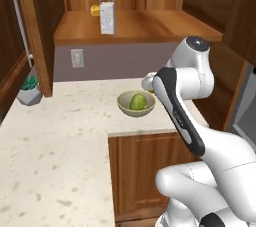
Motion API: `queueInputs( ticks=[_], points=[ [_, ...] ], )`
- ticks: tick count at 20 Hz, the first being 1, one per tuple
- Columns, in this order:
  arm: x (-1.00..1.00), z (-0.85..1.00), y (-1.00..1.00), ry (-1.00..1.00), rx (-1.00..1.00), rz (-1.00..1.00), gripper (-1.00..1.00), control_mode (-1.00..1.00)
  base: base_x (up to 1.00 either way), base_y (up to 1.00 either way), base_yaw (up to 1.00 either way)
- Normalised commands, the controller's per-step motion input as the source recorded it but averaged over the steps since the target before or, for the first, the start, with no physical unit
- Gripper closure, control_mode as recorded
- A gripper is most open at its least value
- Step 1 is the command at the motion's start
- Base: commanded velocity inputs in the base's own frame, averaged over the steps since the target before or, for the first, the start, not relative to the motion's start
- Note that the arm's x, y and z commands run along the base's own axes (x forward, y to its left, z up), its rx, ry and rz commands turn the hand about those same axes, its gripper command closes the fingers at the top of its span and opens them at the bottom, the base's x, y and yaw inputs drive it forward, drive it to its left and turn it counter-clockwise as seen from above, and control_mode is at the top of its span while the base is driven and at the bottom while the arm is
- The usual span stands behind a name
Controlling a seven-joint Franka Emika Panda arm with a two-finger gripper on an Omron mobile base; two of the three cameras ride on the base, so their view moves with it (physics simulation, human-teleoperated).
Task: Pick the cheese from the fridge and the cheese grater from the cabinet and place them next to the salad bowl.
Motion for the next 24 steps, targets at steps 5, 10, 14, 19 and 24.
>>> queueInputs(
  ticks=[5,10,14,19,24],
  points=[
    [0.00,0.00,0.00,0.00,0.00,0.00,1.00,1.00,0.55,0.14,0.02],
    [0.00,0.00,0.00,0.00,0.00,0.00,1.00,1.00,0.44,0.11,0.03],
    [0.00,0.00,0.00,0.00,0.00,0.00,1.00,1.00,0.46,0.11,0.02],
    [0.00,0.00,0.00,0.00,0.00,0.00,1.00,1.00,0.28,0.14,0.00],
    [0.00,0.00,0.00,0.00,0.00,0.00,1.00,1.00,0.14,0.11,0.00]
  ],
)
